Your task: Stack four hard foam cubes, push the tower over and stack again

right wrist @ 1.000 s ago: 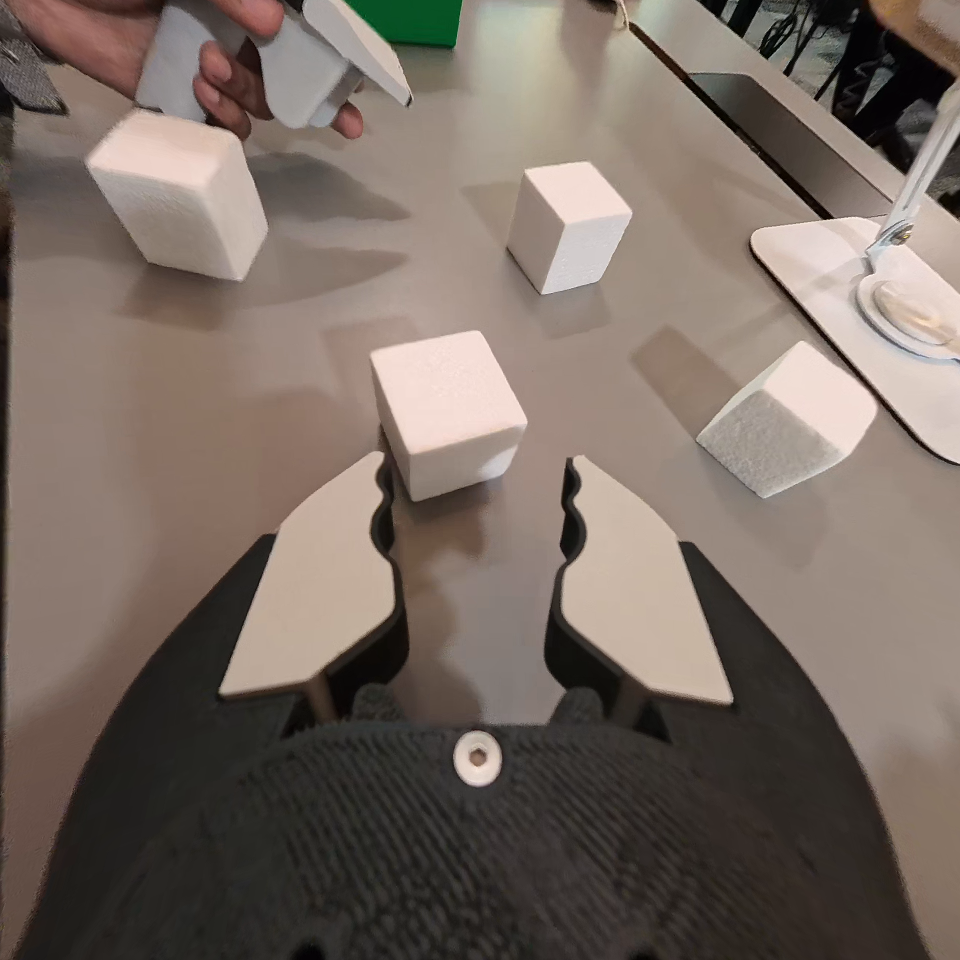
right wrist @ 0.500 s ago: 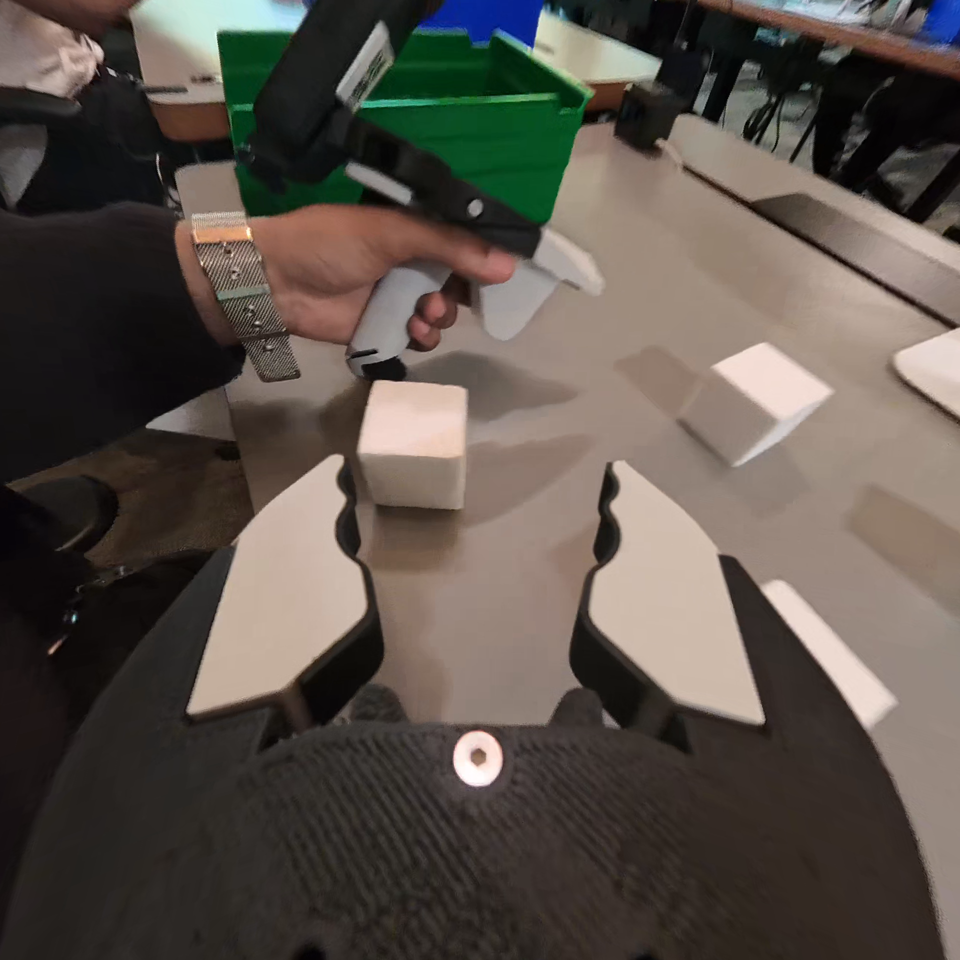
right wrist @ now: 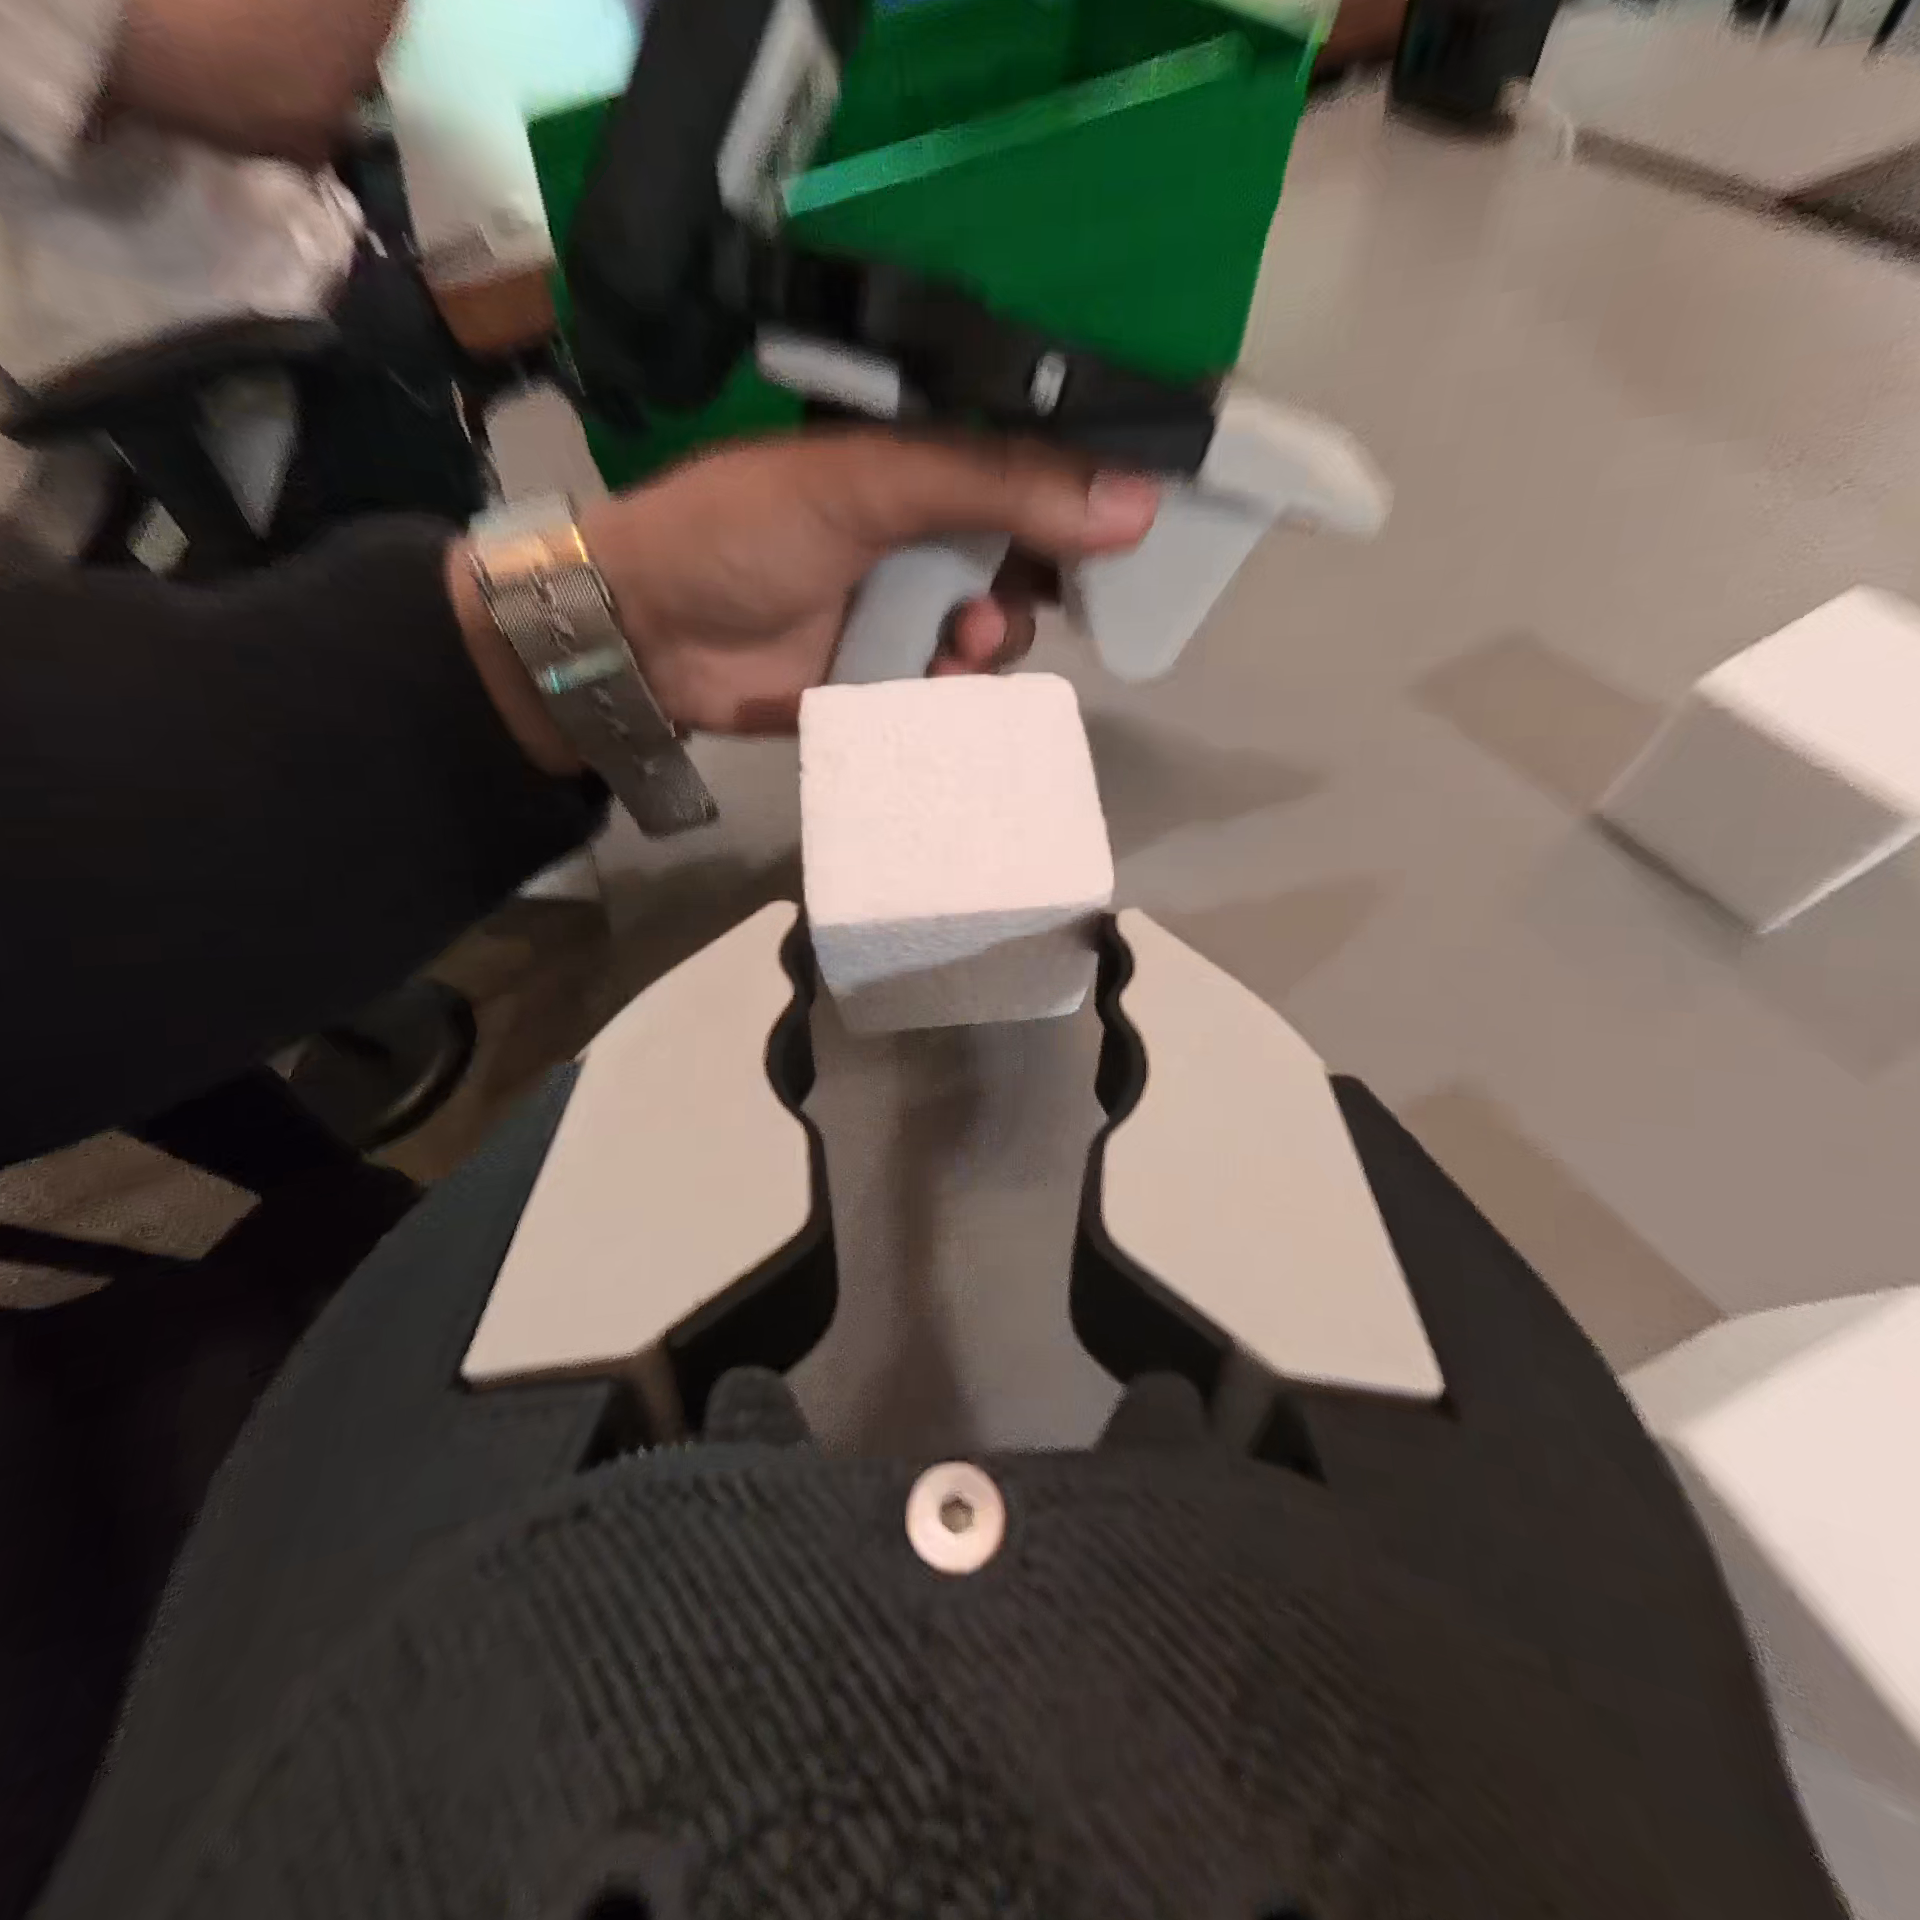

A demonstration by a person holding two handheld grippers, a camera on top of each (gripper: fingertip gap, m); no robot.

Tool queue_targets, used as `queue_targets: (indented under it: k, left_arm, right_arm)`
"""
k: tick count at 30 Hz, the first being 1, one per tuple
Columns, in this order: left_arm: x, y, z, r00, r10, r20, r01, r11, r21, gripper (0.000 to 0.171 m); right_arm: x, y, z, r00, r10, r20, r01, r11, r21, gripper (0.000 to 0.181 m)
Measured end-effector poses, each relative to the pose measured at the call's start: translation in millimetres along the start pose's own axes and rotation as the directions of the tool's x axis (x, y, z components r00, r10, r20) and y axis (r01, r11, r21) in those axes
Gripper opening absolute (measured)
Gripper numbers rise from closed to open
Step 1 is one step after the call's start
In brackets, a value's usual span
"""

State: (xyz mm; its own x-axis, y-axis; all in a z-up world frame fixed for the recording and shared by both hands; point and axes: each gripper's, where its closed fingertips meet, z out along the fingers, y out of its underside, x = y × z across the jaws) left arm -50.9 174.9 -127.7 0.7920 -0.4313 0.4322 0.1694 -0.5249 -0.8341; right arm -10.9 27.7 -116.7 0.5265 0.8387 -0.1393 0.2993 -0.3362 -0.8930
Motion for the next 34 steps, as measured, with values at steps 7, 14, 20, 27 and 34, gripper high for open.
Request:
queue_targets:
  k: [7,14,20,27,34]
  left_arm:
    - [1,1,1,1.000,-0.005,-0.007,0.005,1.000,-0.004,0.028]
    - [2,7,-1,1.000,0.024,0.005,-0.024,0.999,-0.028,0.028]
    - [-11,11,-16,0.999,0.023,0.047,-0.022,0.999,-0.027,0.029]
    - [-26,10,-38,0.996,-0.016,0.086,0.016,1.000,0.005,0.029]
    - [-27,10,-40,0.996,-0.032,0.084,0.031,0.999,0.009,0.029]
  right_arm:
    - [105,-50,-108,0.907,-0.353,-0.230,0.387,0.913,0.128,0.053]
    - [141,-10,-135,0.971,-0.223,0.083,0.211,0.968,0.134,0.052]
    - [140,5,-122,0.926,-0.312,0.212,0.311,0.950,0.039,0.052]
    - [133,11,-105,0.904,-0.310,0.296,0.332,0.943,-0.027,0.052]
    - [137,18,-105,0.916,-0.294,0.272,0.322,0.945,-0.065,0.052]
